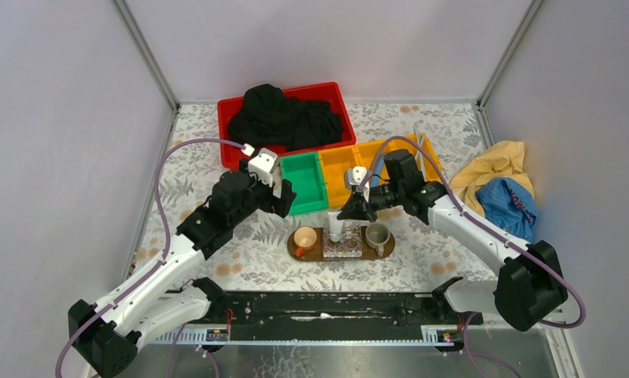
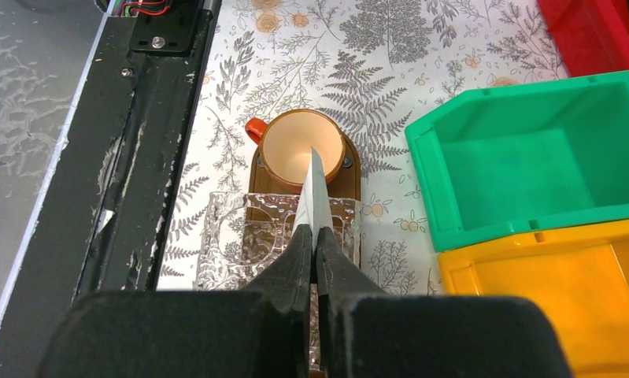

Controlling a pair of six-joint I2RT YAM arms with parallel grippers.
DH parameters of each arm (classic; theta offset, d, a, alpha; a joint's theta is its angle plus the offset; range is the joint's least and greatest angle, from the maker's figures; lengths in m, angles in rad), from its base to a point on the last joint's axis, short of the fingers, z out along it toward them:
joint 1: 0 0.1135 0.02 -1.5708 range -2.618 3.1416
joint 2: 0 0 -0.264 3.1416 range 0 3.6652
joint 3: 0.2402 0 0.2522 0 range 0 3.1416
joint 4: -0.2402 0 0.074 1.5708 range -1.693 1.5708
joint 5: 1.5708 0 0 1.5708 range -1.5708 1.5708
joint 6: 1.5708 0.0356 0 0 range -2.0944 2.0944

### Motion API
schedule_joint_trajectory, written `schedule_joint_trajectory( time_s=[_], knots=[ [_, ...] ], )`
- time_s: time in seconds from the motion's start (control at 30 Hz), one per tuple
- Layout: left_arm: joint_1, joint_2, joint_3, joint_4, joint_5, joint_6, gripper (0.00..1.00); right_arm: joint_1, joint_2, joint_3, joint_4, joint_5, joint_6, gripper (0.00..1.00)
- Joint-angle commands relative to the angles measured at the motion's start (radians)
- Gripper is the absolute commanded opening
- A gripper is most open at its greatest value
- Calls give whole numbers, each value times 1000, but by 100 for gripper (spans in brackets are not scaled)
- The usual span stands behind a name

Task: Prepare toiletry sets of a toothbrush and toothpaste on the tray

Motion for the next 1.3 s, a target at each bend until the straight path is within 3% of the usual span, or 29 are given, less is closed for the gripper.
schedule_joint_trajectory(
  time_s=[0.0, 0.47, 0.67, 0.9, 1.13, 1.27],
  knots=[
    [8, 3, -4, 39, -7, 15, 100, 14, -12, -12, 68, -34, -27, 3],
    [9, 6, -5, 39, -8, 17, 100, 20, -19, 11, 32, -17, -66, 5],
    [9, 6, -3, 39, -8, 17, 100, 25, -19, 8, 21, -29, -72, 23],
    [10, 5, -4, 36, -8, 16, 100, 25, -25, 5, 10, -30, -74, 37],
    [8, 3, -4, 36, -10, 16, 100, 25, -49, 16, 17, 29, 3, 71],
    [9, 0, -2, 36, -12, 16, 100, 8, -82, 37, -43, 51, 6, 85]
  ],
)
